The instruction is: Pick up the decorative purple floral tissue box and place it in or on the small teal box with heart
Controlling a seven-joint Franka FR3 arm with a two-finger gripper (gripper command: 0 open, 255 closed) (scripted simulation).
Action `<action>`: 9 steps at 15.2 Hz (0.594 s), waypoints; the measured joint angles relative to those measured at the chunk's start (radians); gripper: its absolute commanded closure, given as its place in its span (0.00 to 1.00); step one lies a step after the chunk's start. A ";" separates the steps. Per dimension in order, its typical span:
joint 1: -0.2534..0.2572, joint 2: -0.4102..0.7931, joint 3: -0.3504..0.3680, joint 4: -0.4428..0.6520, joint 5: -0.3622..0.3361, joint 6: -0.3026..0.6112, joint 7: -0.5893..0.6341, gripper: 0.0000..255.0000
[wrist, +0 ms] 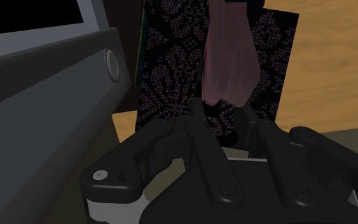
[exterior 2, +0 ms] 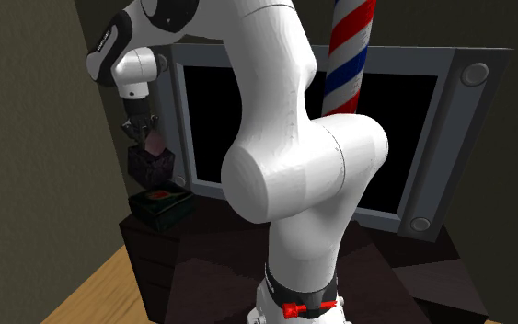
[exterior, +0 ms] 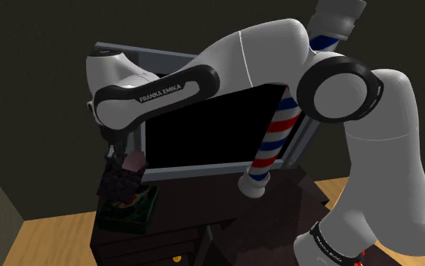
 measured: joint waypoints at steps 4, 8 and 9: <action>0.002 0.027 -0.003 -0.014 -0.004 0.040 0.003 1.00; 0.004 0.057 -0.006 -0.019 -0.009 0.076 0.006 1.00; 0.004 0.064 -0.007 -0.023 -0.010 0.087 0.006 1.00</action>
